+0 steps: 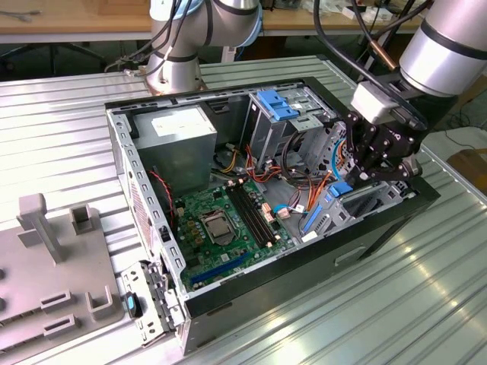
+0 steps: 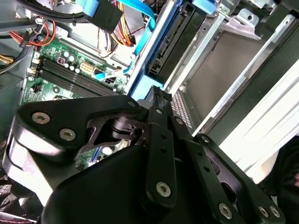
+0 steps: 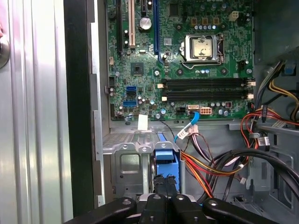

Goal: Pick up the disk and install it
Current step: 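Insert the first disk wire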

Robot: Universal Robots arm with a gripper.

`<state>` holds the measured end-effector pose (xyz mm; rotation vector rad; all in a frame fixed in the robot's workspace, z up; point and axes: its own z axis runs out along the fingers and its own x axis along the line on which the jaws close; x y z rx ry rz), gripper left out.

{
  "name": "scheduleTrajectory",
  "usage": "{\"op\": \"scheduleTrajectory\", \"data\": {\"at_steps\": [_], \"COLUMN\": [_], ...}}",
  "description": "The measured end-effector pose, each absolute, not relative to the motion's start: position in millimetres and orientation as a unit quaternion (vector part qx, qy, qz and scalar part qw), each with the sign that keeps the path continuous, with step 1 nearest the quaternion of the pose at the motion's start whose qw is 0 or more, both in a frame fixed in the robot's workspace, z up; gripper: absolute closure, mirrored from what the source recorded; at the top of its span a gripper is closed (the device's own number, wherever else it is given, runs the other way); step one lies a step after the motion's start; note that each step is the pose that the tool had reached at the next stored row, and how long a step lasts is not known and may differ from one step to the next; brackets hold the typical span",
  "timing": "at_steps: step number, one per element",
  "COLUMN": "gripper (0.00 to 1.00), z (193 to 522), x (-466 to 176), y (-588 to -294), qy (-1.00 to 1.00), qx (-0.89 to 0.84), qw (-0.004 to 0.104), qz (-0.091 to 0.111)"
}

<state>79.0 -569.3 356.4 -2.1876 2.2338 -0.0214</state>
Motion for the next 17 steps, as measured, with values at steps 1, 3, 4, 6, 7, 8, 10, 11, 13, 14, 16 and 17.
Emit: {"op": "scheduleTrajectory", "data": {"at_steps": [1, 3, 4, 6, 7, 8, 10, 11, 13, 14, 16, 17], "gripper": [0.89, 0.89, 0.89, 0.89, 0.89, 0.89, 0.89, 0.89, 0.89, 0.89, 0.89, 0.89], "z": [356, 356, 356, 356, 356, 356, 356, 356, 356, 356, 356, 356], "x": [81, 87, 89, 94, 97, 101, 105, 107, 109, 111, 116, 118], "y": [-569, -569, -569, -569, -569, -569, -569, -569, -569, -568, -566, -566], "qy": [0.714, 0.714, 0.714, 0.714, 0.714, 0.714, 0.714, 0.714, 0.714, 0.714, 0.714, 0.714], "qx": [-0.7, -0.7, -0.7, -0.7, -0.7, -0.7, -0.7, -0.7, -0.7, -0.7, -0.7, -0.7], "qw": [0.007, 0.007, 0.007, 0.007, 0.007, 0.007, 0.007, 0.007, 0.007, 0.007, 0.007, 0.007], "qz": [-0.007, -0.007, -0.007, -0.007, -0.007, -0.007, -0.007, -0.007, -0.007, -0.007, -0.007, -0.007]}}
